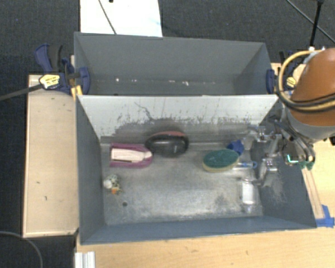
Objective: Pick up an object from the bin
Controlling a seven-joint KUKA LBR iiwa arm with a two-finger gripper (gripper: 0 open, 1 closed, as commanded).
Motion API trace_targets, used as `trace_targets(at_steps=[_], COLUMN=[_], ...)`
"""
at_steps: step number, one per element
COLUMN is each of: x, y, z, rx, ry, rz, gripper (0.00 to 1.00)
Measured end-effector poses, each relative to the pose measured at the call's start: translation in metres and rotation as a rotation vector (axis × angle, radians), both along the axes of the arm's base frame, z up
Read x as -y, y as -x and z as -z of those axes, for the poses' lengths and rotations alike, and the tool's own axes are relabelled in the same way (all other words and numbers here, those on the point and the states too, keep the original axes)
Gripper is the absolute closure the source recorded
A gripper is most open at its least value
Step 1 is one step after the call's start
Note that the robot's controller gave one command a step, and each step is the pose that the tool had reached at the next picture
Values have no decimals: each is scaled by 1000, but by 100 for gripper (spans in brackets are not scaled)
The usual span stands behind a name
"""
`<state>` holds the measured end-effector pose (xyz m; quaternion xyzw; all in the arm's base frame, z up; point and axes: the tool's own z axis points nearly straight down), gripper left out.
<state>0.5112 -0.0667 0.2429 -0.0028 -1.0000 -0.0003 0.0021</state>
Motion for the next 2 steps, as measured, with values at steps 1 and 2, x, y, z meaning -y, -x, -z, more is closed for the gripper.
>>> trace_targets(at_steps=[1, 2], x=[-16, -29], y=[-22, -65], z=[30, 136], rx=[3, 0], ry=[0, 1], rz=[321, 256], gripper=[0, 0])
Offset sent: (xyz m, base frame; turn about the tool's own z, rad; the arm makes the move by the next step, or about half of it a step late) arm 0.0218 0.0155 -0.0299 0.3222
